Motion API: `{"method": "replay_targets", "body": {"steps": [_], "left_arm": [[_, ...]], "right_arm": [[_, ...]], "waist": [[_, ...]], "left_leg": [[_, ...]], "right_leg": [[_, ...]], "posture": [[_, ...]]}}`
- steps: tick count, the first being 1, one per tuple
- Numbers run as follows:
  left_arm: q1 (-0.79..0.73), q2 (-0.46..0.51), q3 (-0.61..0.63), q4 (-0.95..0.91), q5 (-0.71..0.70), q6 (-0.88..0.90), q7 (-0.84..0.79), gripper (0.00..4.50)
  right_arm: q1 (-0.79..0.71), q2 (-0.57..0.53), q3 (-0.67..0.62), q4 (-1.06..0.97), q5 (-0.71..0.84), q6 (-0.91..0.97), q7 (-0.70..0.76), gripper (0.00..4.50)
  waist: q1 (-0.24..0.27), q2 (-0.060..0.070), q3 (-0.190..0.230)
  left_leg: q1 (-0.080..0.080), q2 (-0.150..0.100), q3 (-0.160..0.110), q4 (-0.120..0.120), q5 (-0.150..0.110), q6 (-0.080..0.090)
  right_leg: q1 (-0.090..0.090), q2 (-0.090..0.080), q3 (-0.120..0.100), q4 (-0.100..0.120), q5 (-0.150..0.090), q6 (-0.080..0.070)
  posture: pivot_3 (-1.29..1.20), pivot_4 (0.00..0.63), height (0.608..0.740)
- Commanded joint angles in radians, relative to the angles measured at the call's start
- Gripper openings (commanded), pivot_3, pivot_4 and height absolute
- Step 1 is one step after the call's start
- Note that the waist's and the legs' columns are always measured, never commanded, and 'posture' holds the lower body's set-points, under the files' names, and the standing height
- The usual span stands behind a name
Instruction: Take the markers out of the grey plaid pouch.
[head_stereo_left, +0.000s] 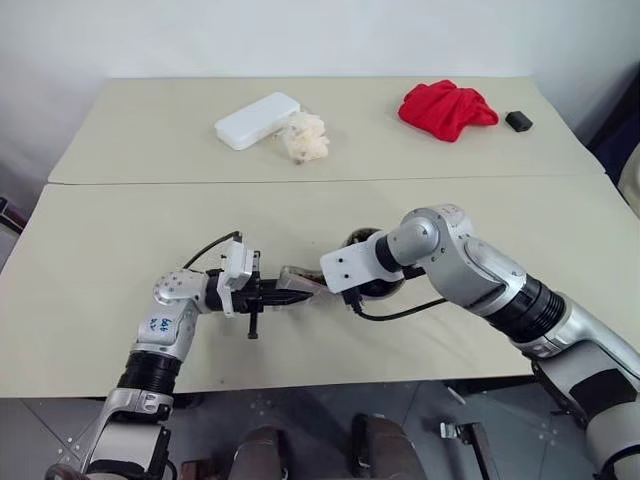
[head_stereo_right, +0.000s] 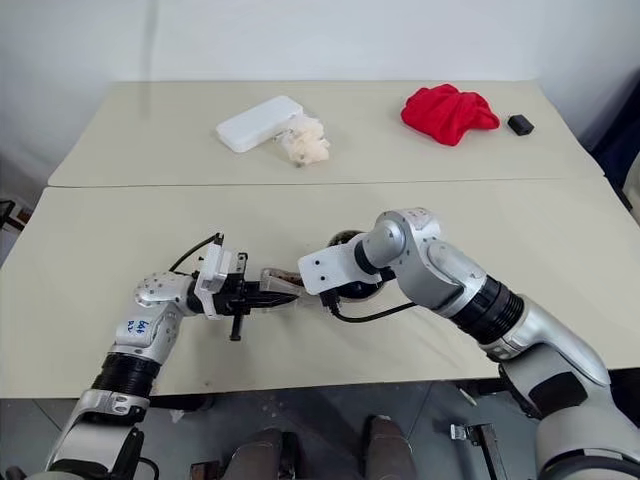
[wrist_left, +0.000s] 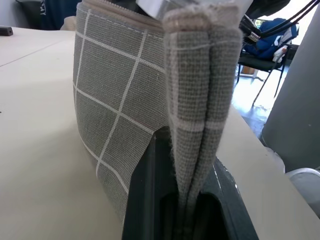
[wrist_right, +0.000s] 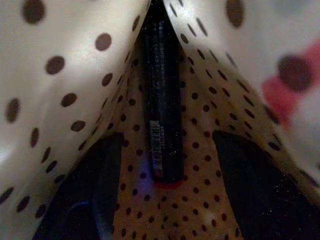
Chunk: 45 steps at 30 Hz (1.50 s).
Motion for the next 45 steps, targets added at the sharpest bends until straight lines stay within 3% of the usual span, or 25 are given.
{"method": "replay_targets", "body": {"steps": [1, 11, 14, 19, 20, 26, 35, 43, 45], "left_arm": [[-0.021, -0.008, 0.014, -0.021, -0.030, -0.012, -0.025, 0.00], [-0.013, -0.019, 0.014, -0.021, -0.028, -0.010, -0.014, 0.00], [-0.007, -0.017, 0.016, -0.028, -0.026, -0.009, -0.009, 0.00], [-0.004, -0.013, 0.021, -0.032, -0.017, -0.013, 0.009, 0.00], [-0.003, -0.011, 0.022, -0.031, -0.012, -0.017, 0.014, 0.00], [0.000, 0.004, 0.025, -0.032, 0.004, -0.023, 0.036, 0.00], [0.016, 0.021, 0.030, -0.026, 0.034, -0.051, 0.078, 0.00], [0.040, 0.041, 0.021, -0.039, 0.044, -0.085, 0.079, 0.00], [0.046, 0.048, 0.011, -0.039, 0.050, -0.102, 0.073, 0.00]], "right_arm": [[-0.008, 0.019, 0.021, 0.043, -0.043, -0.003, 0.035, 2.99], [0.001, 0.111, 0.036, 0.177, -0.076, -0.067, 0.093, 2.99], [0.016, 0.108, 0.026, 0.166, -0.073, -0.081, 0.116, 2.38], [0.034, 0.093, -0.028, 0.125, -0.043, -0.135, 0.147, 0.71], [0.034, 0.089, -0.046, 0.113, -0.035, -0.154, 0.146, 0.56], [0.059, 0.037, -0.138, 0.007, 0.021, -0.155, 0.169, 0.56], [0.170, 0.040, -0.352, -0.107, 0.321, -0.233, 0.171, 0.56], [0.225, 0.005, -0.404, -0.101, 0.367, -0.177, 0.141, 0.56], [0.213, -0.023, -0.380, -0.052, 0.290, -0.204, 0.105, 0.56]], "waist": [[0.000, 0.000, 0.000], [-0.003, 0.000, 0.000], [-0.003, 0.000, 0.000], [-0.002, 0.000, 0.000], [-0.002, 0.000, 0.000], [0.001, 0.000, 0.000], [0.004, 0.000, 0.000], [0.004, 0.000, 0.000], [0.004, 0.000, 0.000]], "left_leg": [[0.000, 0.000, 0.000, 0.000, 0.000, 0.000], [0.001, 0.000, 0.000, 0.000, 0.000, 0.000], [0.001, 0.000, 0.000, 0.000, 0.000, 0.000], [0.001, 0.000, 0.000, 0.001, 0.000, 0.000], [0.001, 0.000, 0.000, 0.001, 0.000, 0.000], [0.001, 0.000, 0.000, 0.001, 0.000, 0.000], [0.001, 0.000, 0.000, 0.001, 0.000, 0.000], [0.001, 0.000, 0.000, 0.001, 0.000, 0.000], [0.001, 0.000, 0.000, 0.001, 0.000, 0.000]], "right_leg": [[0.000, 0.000, 0.000, 0.000, 0.000, 0.000], [0.001, 0.000, 0.000, 0.001, 0.000, 0.000], [0.001, 0.000, 0.000, 0.001, 0.000, 0.000], [0.001, 0.000, 0.000, 0.001, 0.000, 0.000], [0.001, 0.000, 0.000, 0.001, 0.000, 0.000], [0.001, 0.000, 0.000, 0.001, 0.000, 0.000], [0.001, 0.000, 0.000, 0.001, 0.000, 0.000], [0.001, 0.000, 0.000, 0.001, 0.000, 0.000], [0.001, 0.000, 0.000, 0.001, 0.000, 0.000]], "posture": [[0.00, 0.150, 0.740], [0.00, 0.150, 0.740], [0.00, 0.150, 0.740], [0.00, 0.150, 0.740], [0.00, 0.150, 0.740], [0.00, 0.150, 0.740], [0.00, 0.150, 0.740], [0.00, 0.150, 0.740], [0.00, 0.150, 0.740]]}}
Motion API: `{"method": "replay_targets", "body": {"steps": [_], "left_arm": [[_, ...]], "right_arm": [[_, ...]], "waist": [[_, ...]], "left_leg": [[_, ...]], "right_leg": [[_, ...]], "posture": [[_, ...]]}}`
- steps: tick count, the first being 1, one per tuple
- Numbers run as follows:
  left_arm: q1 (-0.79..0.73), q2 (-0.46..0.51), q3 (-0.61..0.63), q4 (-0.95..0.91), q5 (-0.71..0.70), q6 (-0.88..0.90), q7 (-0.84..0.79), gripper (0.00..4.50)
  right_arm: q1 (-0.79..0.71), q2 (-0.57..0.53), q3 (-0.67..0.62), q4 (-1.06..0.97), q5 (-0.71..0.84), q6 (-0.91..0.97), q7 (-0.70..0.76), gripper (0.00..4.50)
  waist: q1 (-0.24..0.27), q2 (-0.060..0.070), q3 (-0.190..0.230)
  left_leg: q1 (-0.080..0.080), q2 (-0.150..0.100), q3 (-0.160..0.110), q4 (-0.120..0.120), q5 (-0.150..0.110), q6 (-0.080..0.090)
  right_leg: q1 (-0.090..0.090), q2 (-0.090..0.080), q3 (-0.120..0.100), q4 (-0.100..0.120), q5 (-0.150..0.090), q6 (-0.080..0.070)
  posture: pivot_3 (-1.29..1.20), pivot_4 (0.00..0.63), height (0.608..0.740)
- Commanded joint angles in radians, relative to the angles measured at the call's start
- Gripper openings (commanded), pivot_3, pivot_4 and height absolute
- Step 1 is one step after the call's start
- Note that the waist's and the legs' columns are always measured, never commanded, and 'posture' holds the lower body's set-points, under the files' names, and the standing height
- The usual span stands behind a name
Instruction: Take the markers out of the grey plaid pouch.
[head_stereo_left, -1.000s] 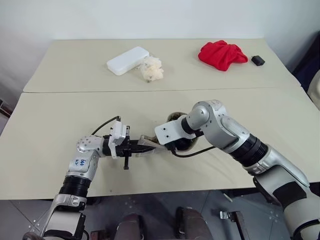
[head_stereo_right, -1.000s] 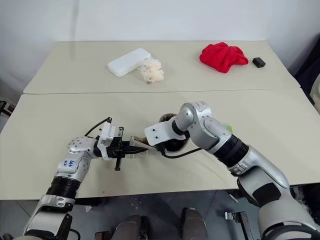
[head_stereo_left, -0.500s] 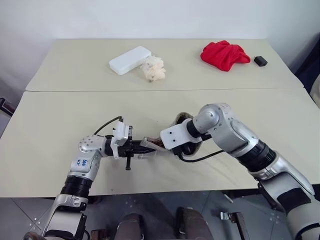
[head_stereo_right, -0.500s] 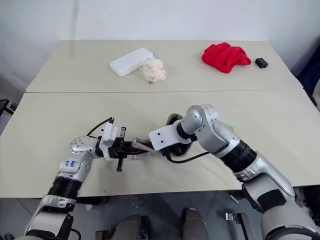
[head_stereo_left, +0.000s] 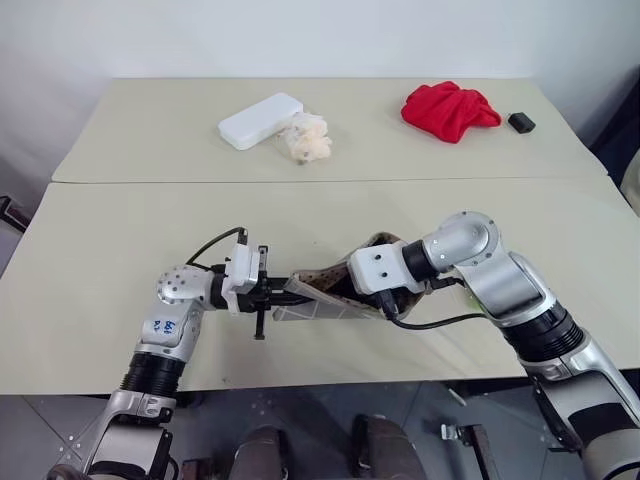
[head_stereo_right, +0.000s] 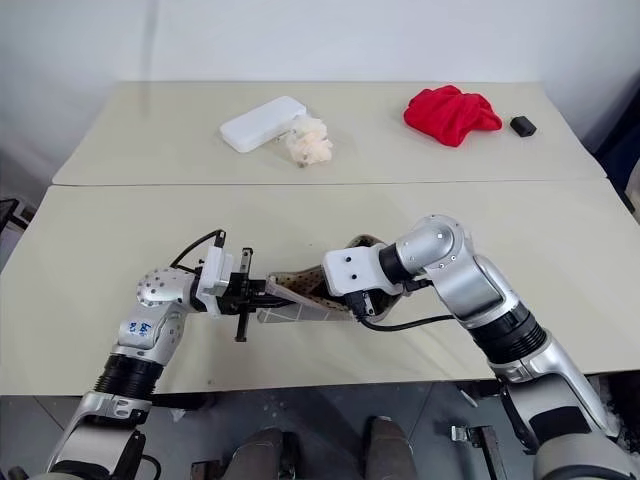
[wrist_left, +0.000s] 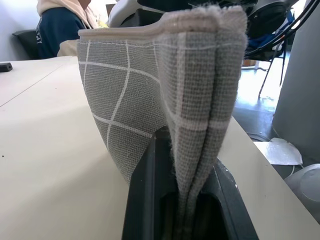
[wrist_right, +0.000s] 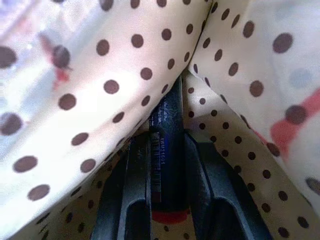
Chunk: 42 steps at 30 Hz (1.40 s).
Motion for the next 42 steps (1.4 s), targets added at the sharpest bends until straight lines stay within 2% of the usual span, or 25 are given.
{"method": "replay_targets", "body": {"steps": [1, 6, 9, 12, 18, 23, 28, 33, 39, 42], "left_arm": [[0.035, 0.052, 0.036, 0.045, 0.044, -0.015, 0.033, 0.00], [0.052, 0.068, 0.022, 0.043, 0.052, -0.040, 0.034, 0.00], [0.061, 0.078, 0.015, 0.040, 0.053, -0.050, 0.037, 0.00], [0.067, 0.087, 0.008, 0.038, 0.046, -0.053, 0.043, 0.00], [0.076, 0.097, 0.000, 0.033, 0.043, -0.057, 0.043, 0.00], [0.093, 0.110, -0.005, 0.021, 0.042, -0.055, 0.042, 0.00], [0.097, 0.105, -0.014, 0.010, 0.036, -0.042, 0.056, 0.00], [0.089, 0.092, -0.023, 0.006, 0.028, -0.030, 0.059, 0.00], [0.077, 0.081, -0.034, 0.019, 0.024, -0.025, 0.054, 0.00], [0.070, 0.076, -0.038, 0.023, 0.025, -0.024, 0.055, 0.00]], "right_arm": [[-0.018, -0.047, -0.050, -0.011, -0.012, -0.029, -0.030, 0.56], [-0.047, -0.102, -0.007, -0.047, -0.074, 0.126, -0.030, 0.56], [-0.090, -0.187, 0.055, -0.097, -0.186, 0.175, -0.017, 0.56], [-0.137, -0.198, 0.089, -0.152, -0.215, 0.257, -0.024, 0.56], [-0.157, -0.242, 0.094, -0.225, -0.182, 0.290, 0.016, 0.56], [-0.153, -0.317, 0.102, -0.172, -0.235, 0.219, 0.001, 0.56], [-0.150, -0.252, 0.147, -0.189, -0.281, 0.181, -0.076, 0.56], [-0.083, -0.194, 0.216, -0.284, -0.229, 0.186, -0.049, 0.56], [-0.098, -0.194, 0.338, -0.109, -0.426, 0.052, -0.086, 0.56], [-0.137, -0.158, 0.348, -0.074, -0.457, 0.026, -0.076, 0.56]], "waist": [[0.000, 0.000, 0.000], [0.001, 0.000, 0.000], [0.002, 0.000, 0.000], [0.000, 0.000, 0.000], [0.001, 0.000, 0.000], [0.000, 0.000, 0.000], [-0.001, 0.000, 0.000], [0.000, 0.000, 0.000], [0.000, 0.000, 0.000], [-0.001, 0.000, 0.000]], "left_leg": [[0.000, 0.000, 0.000, 0.000, 0.000, 0.000], [0.000, 0.000, 0.000, 0.000, 0.000, 0.000], [0.000, 0.000, 0.000, 0.000, 0.000, 0.000], [0.000, 0.000, 0.000, 0.000, 0.000, 0.000], [-0.001, 0.000, 0.000, 0.000, 0.000, 0.000], [-0.001, 0.000, 0.000, 0.000, 0.000, 0.000], [-0.001, 0.000, 0.000, 0.000, 0.000, 0.000], [-0.001, 0.000, 0.000, 0.000, 0.000, 0.000], [0.000, 0.000, 0.000, 0.000, 0.000, 0.000], [0.000, 0.000, 0.000, 0.000, 0.000, 0.000]], "right_leg": [[0.000, 0.000, 0.000, 0.000, 0.000, 0.000], [0.000, 0.000, 0.000, 0.000, 0.000, 0.000], [0.000, 0.000, 0.000, 0.000, 0.000, 0.000], [-0.001, 0.000, 0.000, 0.000, 0.000, 0.000], [-0.001, 0.000, 0.000, 0.000, 0.000, 0.000], [0.000, -0.001, 0.000, 0.000, 0.000, 0.000], [-0.001, 0.000, 0.000, 0.000, 0.000, 0.000], [-0.001, 0.000, 0.000, 0.000, 0.000, 0.000], [0.000, -0.001, 0.000, 0.000, 0.000, 0.000], [-0.001, 0.000, 0.000, 0.000, 0.000, 0.000]], "posture": [[0.00, 0.150, 0.740], [0.00, 0.150, 0.740], [0.00, 0.150, 0.740], [0.00, 0.150, 0.740], [0.00, 0.150, 0.740], [0.00, 0.150, 0.740], [0.00, 0.150, 0.740], [0.00, 0.150, 0.740], [0.00, 0.150, 0.740], [0.00, 0.150, 0.740]]}}
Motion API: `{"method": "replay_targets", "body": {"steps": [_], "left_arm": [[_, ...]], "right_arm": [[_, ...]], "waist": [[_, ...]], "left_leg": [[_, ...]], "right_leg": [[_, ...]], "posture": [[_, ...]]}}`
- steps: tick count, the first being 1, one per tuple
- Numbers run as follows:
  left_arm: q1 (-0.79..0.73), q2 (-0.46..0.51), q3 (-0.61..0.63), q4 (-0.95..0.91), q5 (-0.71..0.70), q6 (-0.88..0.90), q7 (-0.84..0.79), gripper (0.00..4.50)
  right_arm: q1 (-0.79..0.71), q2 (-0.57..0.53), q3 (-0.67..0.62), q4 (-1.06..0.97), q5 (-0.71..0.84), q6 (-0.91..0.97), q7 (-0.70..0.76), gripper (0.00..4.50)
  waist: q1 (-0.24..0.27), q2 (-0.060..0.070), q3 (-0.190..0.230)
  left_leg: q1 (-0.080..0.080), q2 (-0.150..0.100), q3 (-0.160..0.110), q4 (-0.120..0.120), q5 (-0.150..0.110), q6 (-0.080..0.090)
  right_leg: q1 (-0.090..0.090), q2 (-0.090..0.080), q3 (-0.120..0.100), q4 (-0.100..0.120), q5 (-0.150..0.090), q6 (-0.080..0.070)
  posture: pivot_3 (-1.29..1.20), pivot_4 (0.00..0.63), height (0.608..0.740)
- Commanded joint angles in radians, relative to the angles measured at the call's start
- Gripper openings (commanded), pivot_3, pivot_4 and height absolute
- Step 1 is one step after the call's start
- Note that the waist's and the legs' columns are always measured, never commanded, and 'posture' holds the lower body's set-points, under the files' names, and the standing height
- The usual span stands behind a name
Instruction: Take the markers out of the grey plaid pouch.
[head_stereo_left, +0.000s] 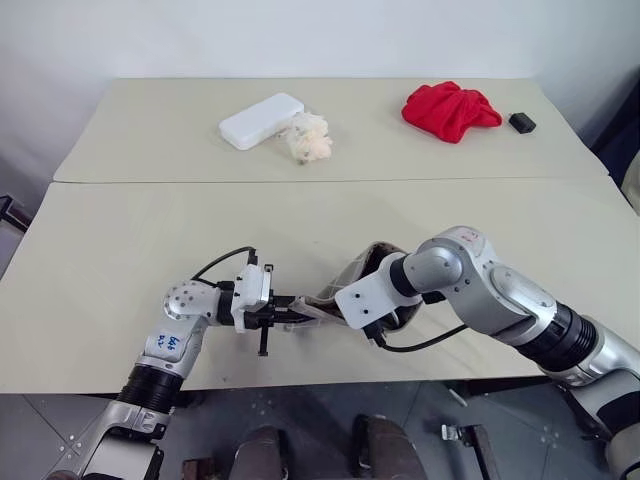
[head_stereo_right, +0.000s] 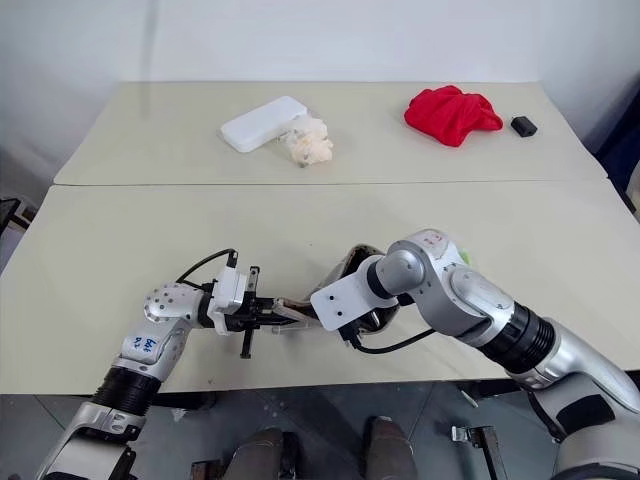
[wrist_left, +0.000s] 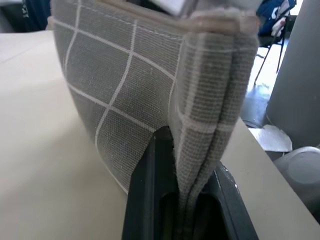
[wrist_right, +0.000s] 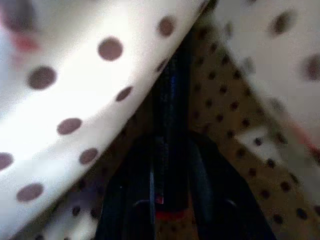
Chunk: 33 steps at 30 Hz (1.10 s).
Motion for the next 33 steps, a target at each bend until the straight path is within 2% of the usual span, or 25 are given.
{"method": "replay_targets", "body": {"steps": [1, 4, 9, 11, 14, 18, 21, 24, 30, 33], "left_arm": [[0.008, 0.037, 0.054, 0.042, 0.008, 0.004, -0.002, 0.00], [0.005, 0.030, 0.054, 0.041, 0.004, 0.010, 0.008, 0.00], [-0.016, -0.024, 0.115, 0.006, -0.060, 0.106, 0.109, 0.00], [-0.033, -0.049, 0.137, -0.013, -0.080, 0.133, 0.135, 0.00], [-0.044, -0.060, 0.138, -0.027, -0.066, 0.134, 0.124, 0.00], [-0.036, -0.061, 0.127, -0.040, -0.029, 0.127, 0.122, 0.00], [-0.024, -0.053, 0.122, -0.038, -0.011, 0.106, 0.107, 0.00], [-0.009, -0.034, 0.121, -0.031, 0.003, 0.082, 0.090, 0.00], [0.031, -0.007, 0.108, -0.012, 0.026, 0.019, 0.061, 0.00], [0.045, 0.005, 0.107, -0.009, 0.028, 0.004, 0.058, 0.00]], "right_arm": [[-0.035, -0.013, 0.009, 0.079, -0.097, -0.030, 0.037, 0.56], [-0.071, 0.064, -0.015, 0.047, -0.052, -0.008, 0.061, 0.56], [-0.012, 0.203, -0.171, -0.053, 0.224, 0.130, 0.108, 0.56], [0.036, 0.189, -0.231, -0.030, 0.306, 0.121, 0.142, 0.56], [0.080, 0.119, -0.250, 0.098, 0.272, -0.004, 0.142, 0.56], [0.109, 0.175, -0.349, 0.159, 0.368, 0.130, 0.095, 0.56], [0.125, 0.168, -0.409, 0.142, 0.472, 0.078, 0.156, 0.56], [0.118, 0.088, -0.407, 0.185, 0.411, 0.033, 0.148, 0.56], [0.110, 0.097, -0.469, 0.196, 0.498, 0.026, 0.122, 0.56], [0.099, 0.055, -0.467, 0.225, 0.454, 0.018, 0.078, 0.56]], "waist": [[0.000, 0.000, 0.000], [-0.001, 0.000, 0.000], [0.001, 0.000, 0.000], [0.011, 0.000, 0.000], [0.021, 0.000, 0.000], [0.021, -0.001, 0.000], [0.021, -0.001, 0.000], [0.021, -0.001, 0.000], [0.023, -0.001, 0.000], [0.023, -0.001, 0.000]], "left_leg": [[0.000, 0.000, 0.000, 0.000, 0.000, 0.000], [0.000, 0.000, 0.000, 0.000, 0.000, 0.000], [0.000, 0.000, 0.000, 0.000, 0.000, 0.000], [0.000, 0.000, -0.002, 0.001, 0.000, 0.000], [0.000, 0.000, -0.002, 0.002, 0.000, 0.000], [0.001, 0.000, -0.001, 0.002, 0.000, 0.000], [0.001, 0.000, -0.001, 0.001, 0.000, 0.000], [0.001, 0.000, -0.001, 0.001, 0.000, 0.000], [0.001, 0.000, -0.001, 0.001, 0.000, 0.000], [0.001, 0.000, -0.001, 0.001, 0.000, 0.000]], "right_leg": [[0.000, 0.000, 0.000, 0.000, 0.000, 0.000], [0.000, 0.000, 0.000, 0.000, 0.000, 0.000], [0.000, 0.001, 0.000, 0.001, 0.000, 0.000], [0.001, 0.000, -0.001, 0.000, 0.000, 0.000], [0.002, 0.000, -0.001, 0.000, 0.000, 0.000], [0.003, 0.000, -0.001, 0.000, 0.000, 0.000], [0.002, 0.000, -0.001, 0.000, 0.000, 0.000], [0.002, 0.000, -0.001, 0.000, 0.000, 0.000], [0.002, 0.000, -0.001, 0.000, 0.000, 0.000], [0.002, 0.000, -0.001, 0.000, 0.000, 0.000]], "posture": [[0.00, 0.150, 0.740], [0.00, 0.150, 0.740], [0.00, 0.150, 0.740], [0.00, 0.150, 0.740], [0.00, 0.150, 0.740], [0.00, 0.150, 0.740], [0.00, 0.150, 0.740], [0.00, 0.150, 0.740], [0.00, 0.150, 0.740], [0.00, 0.150, 0.740]]}}
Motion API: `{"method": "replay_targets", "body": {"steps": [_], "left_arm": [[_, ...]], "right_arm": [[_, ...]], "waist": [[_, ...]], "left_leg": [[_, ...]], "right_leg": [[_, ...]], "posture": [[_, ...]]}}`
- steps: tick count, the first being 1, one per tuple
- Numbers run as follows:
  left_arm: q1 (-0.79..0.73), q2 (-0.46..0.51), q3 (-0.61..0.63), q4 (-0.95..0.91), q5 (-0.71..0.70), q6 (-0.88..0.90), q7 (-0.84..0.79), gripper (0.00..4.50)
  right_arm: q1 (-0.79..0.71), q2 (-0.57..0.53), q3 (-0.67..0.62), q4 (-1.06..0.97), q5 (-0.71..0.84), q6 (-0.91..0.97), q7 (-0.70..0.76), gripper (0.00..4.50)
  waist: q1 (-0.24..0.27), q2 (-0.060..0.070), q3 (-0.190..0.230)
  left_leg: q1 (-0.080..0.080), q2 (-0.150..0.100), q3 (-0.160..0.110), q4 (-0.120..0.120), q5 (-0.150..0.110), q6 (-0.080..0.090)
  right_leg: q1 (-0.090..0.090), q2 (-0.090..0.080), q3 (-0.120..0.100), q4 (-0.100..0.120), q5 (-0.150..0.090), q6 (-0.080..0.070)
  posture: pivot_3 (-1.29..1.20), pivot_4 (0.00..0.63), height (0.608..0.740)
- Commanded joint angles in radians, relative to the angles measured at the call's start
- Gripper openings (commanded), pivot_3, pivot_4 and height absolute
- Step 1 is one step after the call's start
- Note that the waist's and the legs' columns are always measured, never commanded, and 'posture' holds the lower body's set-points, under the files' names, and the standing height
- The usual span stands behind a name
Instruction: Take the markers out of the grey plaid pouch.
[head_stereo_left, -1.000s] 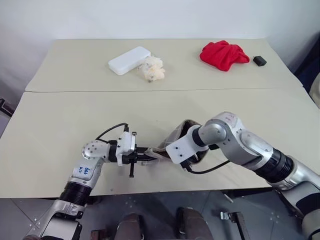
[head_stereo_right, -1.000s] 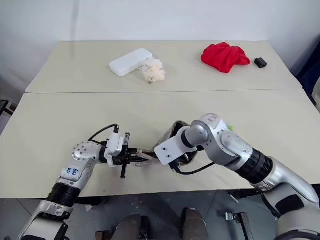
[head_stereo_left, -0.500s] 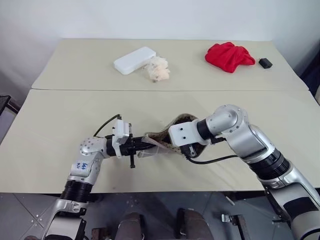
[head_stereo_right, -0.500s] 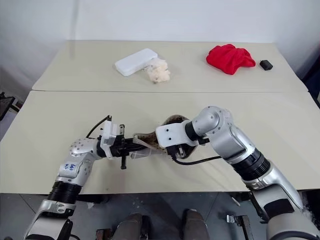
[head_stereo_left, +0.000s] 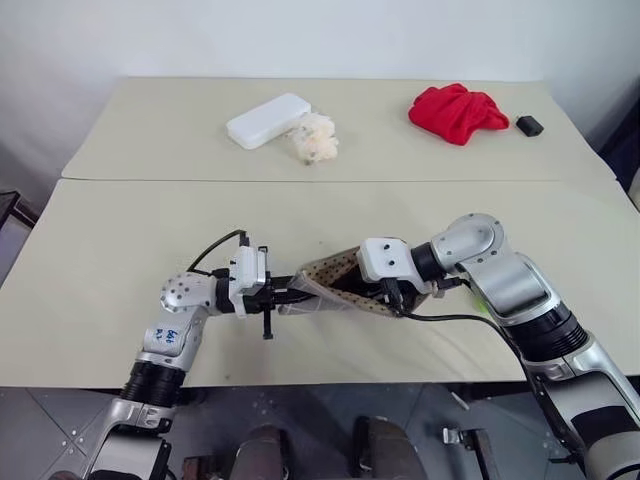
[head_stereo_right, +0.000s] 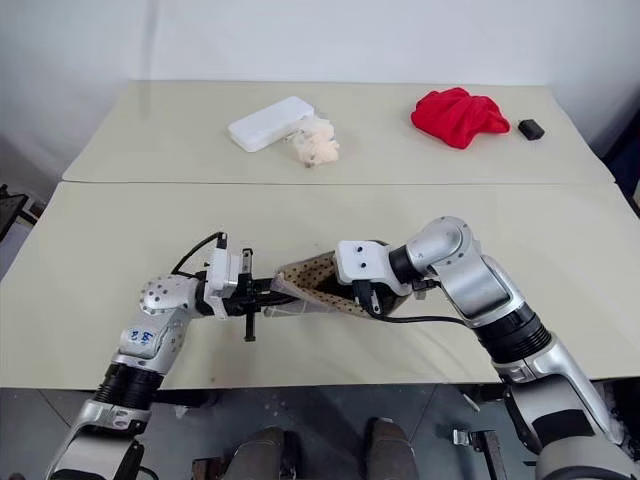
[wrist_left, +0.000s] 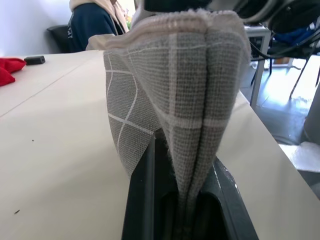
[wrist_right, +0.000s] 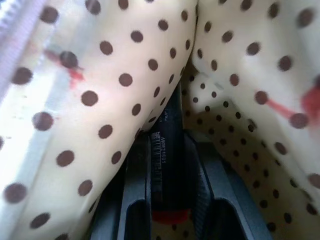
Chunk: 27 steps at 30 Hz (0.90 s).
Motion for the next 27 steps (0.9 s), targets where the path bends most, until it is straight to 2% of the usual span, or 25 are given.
{"method": "replay_targets", "body": {"steps": [1, 3, 6, 9, 15, 21, 23, 27], "left_arm": [[0.055, 0.047, 0.030, 0.043, 0.025, -0.013, -0.007, 0.00], [0.062, 0.054, 0.028, 0.044, 0.027, -0.022, -0.006, 0.00], [0.073, 0.062, 0.027, 0.043, 0.032, -0.033, -0.006, 0.00], [0.082, 0.071, 0.027, 0.046, 0.034, -0.041, -0.006, 0.00], [0.085, 0.084, 0.026, 0.054, 0.028, -0.047, 0.000, 0.00], [0.071, 0.072, 0.014, 0.054, 0.023, -0.048, 0.005, 0.00], [0.070, 0.072, 0.012, 0.056, 0.020, -0.051, 0.005, 0.00], [0.068, 0.072, 0.018, 0.064, 0.021, -0.055, 0.002, 0.00]], "right_arm": [[-0.034, -0.083, -0.097, 0.034, -0.037, 0.000, -0.072, 0.56], [-0.038, -0.107, -0.090, 0.036, -0.052, -0.008, -0.074, 0.56], [-0.032, -0.122, -0.127, 0.016, 0.020, 0.010, -0.049, 0.56], [-0.026, -0.148, -0.149, 0.044, 0.073, -0.052, -0.007, 0.56], [-0.044, -0.187, -0.112, 0.105, 0.055, -0.154, -0.015, 0.56], [-0.008, -0.100, -0.132, -0.092, 0.288, 0.055, -0.001, 0.54], [0.012, -0.103, -0.154, -0.098, 0.352, 0.104, 0.010, 0.02], [0.058, -0.117, -0.206, -0.008, 0.352, 0.075, 0.015, 0.02]], "waist": [[0.000, 0.000, 0.000], [0.002, 0.000, 0.000], [0.002, 0.000, 0.000], [0.002, 0.000, 0.000], [0.002, 0.000, 0.000], [0.002, 0.000, 0.000], [0.001, 0.000, 0.000], [0.008, 0.000, 0.000]], "left_leg": [[0.000, 0.000, 0.000, 0.000, 0.000, 0.000], [0.000, 0.000, 0.000, 0.000, 0.000, 0.000], [0.000, 0.000, 0.000, 0.000, 0.000, 0.000], [0.000, 0.000, 0.000, 0.000, 0.000, 0.000], [0.000, 0.000, 0.000, 0.000, 0.000, 0.000], [0.000, 0.000, 0.000, 0.000, 0.000, 0.000], [0.000, 0.000, 0.000, 0.000, 0.000, 0.000], [0.000, 0.000, 0.000, 0.000, 0.000, 0.000]], "right_leg": [[0.000, 0.000, 0.000, 0.000, 0.000, 0.000], [0.000, 0.000, 0.000, 0.000, 0.000, 0.000], [0.000, 0.000, 0.000, 0.000, 0.000, 0.000], [0.000, 0.000, 0.000, 0.000, 0.000, 0.000], [0.000, 0.000, 0.000, 0.000, 0.000, 0.000], [0.000, 0.000, 0.000, 0.000, 0.000, 0.000], [-0.001, 0.000, 0.000, 0.000, 0.000, 0.000], [0.000, 0.000, 0.000, 0.000, 0.000, 0.000]], "posture": [[0.00, 0.150, 0.740], [0.00, 0.150, 0.740], [0.00, 0.150, 0.740], [0.00, 0.150, 0.740], [0.00, 0.150, 0.740], [0.00, 0.150, 0.740], [0.00, 0.150, 0.740], [0.00, 0.150, 0.740]]}}
